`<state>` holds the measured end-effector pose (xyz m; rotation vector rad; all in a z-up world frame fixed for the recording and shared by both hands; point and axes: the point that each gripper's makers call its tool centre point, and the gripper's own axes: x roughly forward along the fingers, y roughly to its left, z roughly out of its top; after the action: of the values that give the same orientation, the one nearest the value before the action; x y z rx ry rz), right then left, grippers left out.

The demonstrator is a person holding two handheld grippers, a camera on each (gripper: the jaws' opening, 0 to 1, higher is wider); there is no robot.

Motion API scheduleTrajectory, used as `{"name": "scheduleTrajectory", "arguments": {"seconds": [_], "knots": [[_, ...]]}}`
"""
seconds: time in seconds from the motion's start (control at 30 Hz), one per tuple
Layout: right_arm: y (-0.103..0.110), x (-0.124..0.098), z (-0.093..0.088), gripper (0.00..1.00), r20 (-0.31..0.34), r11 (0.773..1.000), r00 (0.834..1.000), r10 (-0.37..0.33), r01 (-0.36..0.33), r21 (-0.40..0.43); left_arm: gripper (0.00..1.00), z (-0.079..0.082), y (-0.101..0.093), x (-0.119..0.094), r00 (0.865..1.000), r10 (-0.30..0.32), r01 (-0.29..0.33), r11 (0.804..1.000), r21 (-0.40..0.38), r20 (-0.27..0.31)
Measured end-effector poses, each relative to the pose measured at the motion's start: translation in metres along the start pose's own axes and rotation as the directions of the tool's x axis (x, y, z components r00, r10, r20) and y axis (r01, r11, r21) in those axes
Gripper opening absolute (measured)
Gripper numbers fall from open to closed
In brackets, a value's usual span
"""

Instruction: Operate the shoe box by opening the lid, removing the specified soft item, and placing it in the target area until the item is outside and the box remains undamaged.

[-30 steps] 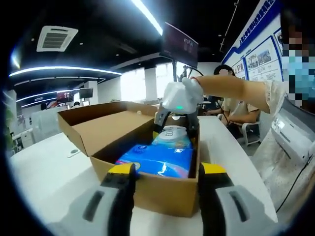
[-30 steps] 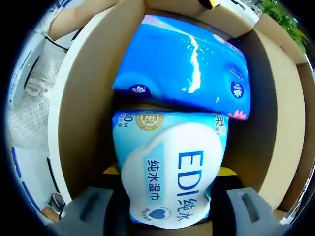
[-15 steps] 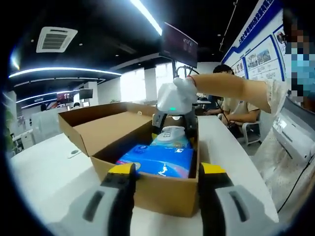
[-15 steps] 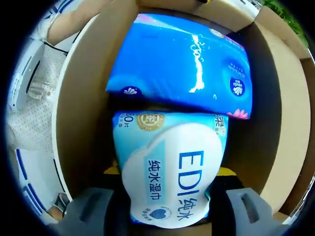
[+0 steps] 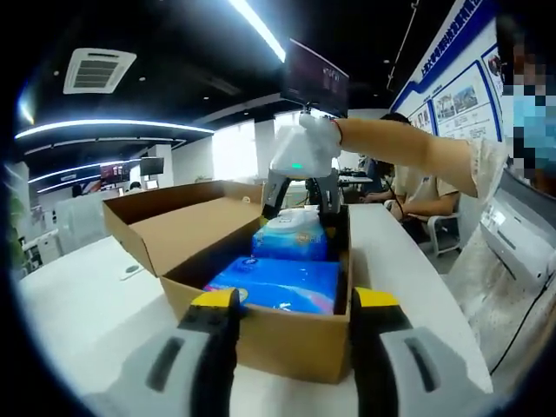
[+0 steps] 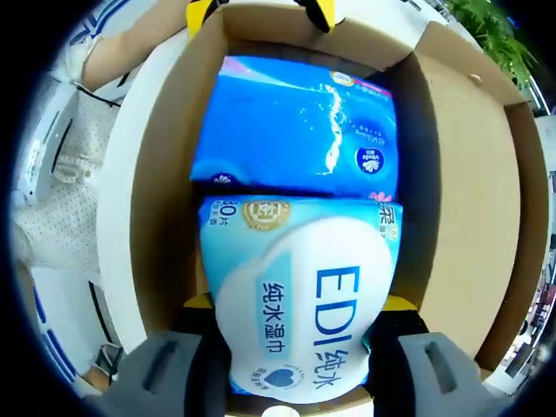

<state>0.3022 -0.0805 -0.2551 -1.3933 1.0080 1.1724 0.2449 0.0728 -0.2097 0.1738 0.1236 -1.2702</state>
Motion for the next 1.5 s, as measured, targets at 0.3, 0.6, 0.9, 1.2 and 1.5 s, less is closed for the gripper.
{"name": "scheduleTrajectory", "arguments": {"seconds": [0.3,0.6,0.9,1.2,1.5], "knots": [[-0.013,-0.046,0.003,0.64,0.023,0.998,0.997,-0.067,0.067,0.017,0.52,0.001,0.002,-0.001,1.0,0.0,0.0,1.0,0.001,-0.001],[-0.014,-0.07,-0.018,0.64,0.007,0.993,0.995,-0.101,0.101,0.065,0.52,0.0,0.002,-0.001,1.0,0.005,-0.005,1.0,0.013,-0.01],[-0.012,-0.074,-0.036,0.64,0.003,0.991,0.995,-0.104,0.104,0.09,0.52,-0.001,0.002,0.0,1.0,0.004,-0.004,1.0,0.015,-0.008],[-0.008,-0.078,-0.066,0.64,0.006,0.982,0.993,-0.117,0.115,0.151,0.52,-0.001,0.003,0.0,1.0,0.004,-0.004,1.0,0.017,-0.011],[0.001,-0.077,-0.087,0.64,-0.005,0.98,0.995,-0.096,0.095,0.175,0.52,-0.001,0.004,0.0,1.0,0.007,-0.007,1.0,0.021,-0.014]]}}
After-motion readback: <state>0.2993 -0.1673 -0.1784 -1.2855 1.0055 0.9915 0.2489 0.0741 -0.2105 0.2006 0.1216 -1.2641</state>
